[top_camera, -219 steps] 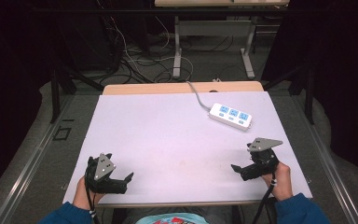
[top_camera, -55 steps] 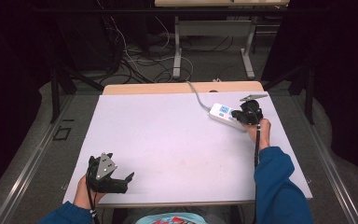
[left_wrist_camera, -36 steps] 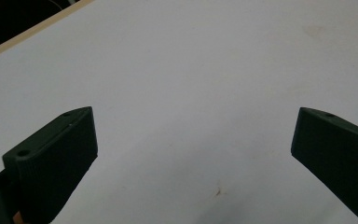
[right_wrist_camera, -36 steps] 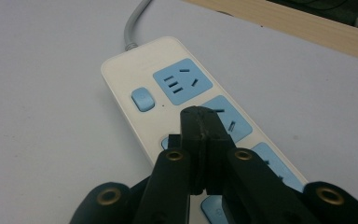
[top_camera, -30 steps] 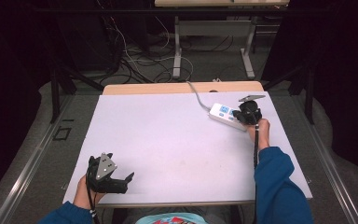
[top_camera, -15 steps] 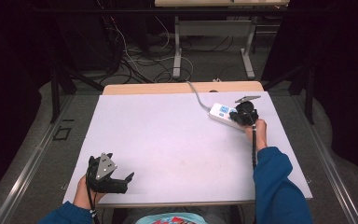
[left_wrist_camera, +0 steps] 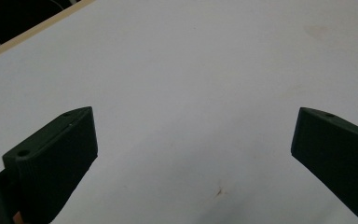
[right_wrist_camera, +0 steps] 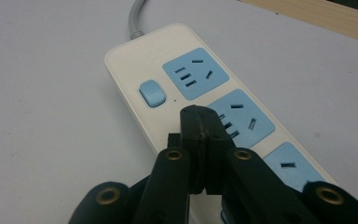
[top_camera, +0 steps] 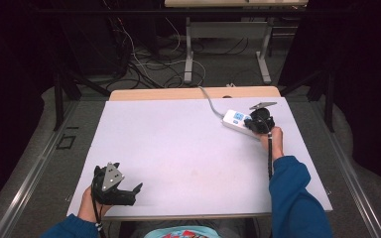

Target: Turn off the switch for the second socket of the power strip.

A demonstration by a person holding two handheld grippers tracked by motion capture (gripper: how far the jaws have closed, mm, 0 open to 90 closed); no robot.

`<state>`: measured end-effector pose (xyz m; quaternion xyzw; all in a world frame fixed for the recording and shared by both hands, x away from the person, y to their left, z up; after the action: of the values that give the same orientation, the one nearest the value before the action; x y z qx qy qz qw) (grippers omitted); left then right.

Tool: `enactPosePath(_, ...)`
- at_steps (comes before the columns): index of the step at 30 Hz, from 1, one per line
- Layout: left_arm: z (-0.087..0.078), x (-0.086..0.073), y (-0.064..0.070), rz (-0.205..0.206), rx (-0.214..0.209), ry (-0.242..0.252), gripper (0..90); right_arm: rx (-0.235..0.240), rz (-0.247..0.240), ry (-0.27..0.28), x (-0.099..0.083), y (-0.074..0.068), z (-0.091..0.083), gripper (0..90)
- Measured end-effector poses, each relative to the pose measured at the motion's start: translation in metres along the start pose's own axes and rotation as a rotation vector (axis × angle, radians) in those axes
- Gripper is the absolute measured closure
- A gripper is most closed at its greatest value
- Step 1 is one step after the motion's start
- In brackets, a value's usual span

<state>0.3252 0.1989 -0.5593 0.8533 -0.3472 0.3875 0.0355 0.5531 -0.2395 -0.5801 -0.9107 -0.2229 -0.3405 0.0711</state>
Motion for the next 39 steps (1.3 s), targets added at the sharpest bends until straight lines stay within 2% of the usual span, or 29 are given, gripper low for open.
enactPosePath(4, -0.0005, 0.0, 0.0001, -0.003, -0.002, -0.002, 0.1, -0.006, -0.007, 0.006, -0.0001, 0.0002, -0.0001, 90.0)
enactPosePath(6, -0.0005, 0.0, 0.0001, -0.004, -0.002, -0.002, 0.1, -0.006, 0.006, 0.008, -0.0006, -0.0005, -0.0002, 90.0)
enactPosePath(9, -0.0006, 0.0, 0.0002, -0.004, -0.002, -0.002, 0.1, -0.017, -0.021, 0.009, -0.0008, -0.0012, -0.0002, 90.0)
enactPosePath(10, -0.0006, 0.0, 0.0001, -0.003, -0.001, -0.002, 0.1, -0.034, -0.025, 0.007, -0.001, -0.0012, -0.0001, 90.0)
enactPosePath(12, -0.0007, -0.0001, 0.0002, -0.003, -0.002, -0.003, 0.1, -0.038, -0.018, 0.012, -0.0004, -0.002, 0.0003, 90.0)
enactPosePath(24, -0.0005, 0.0, 0.0001, -0.003, -0.001, -0.003, 0.1, -0.038, -0.028, 0.011, -0.0007, -0.0015, 0.0, 90.0)
enactPosePath(29, -0.0002, 0.0001, 0.0001, -0.003, 0.002, 0.0, 0.1, -0.046, -0.009, 0.013, -0.0008, -0.0024, 0.0007, 90.0)
enactPosePath(39, -0.0002, 0.0001, 0.0001, -0.002, 0.002, 0.0, 0.1, -0.035, -0.012, 0.011, -0.0014, -0.002, 0.0005, 90.0)
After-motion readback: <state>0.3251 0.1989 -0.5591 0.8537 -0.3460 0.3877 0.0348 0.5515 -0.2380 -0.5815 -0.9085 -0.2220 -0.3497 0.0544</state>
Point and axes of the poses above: each handheld gripper's, and its own axes: z roughly forward along the jaws, x roughly out of its top, y roughly to its right, the point moved 7 cm from there along z, roughly forward along the jaws, and after that the axes turned 8 degrees about -y, right-handed, at the moved point
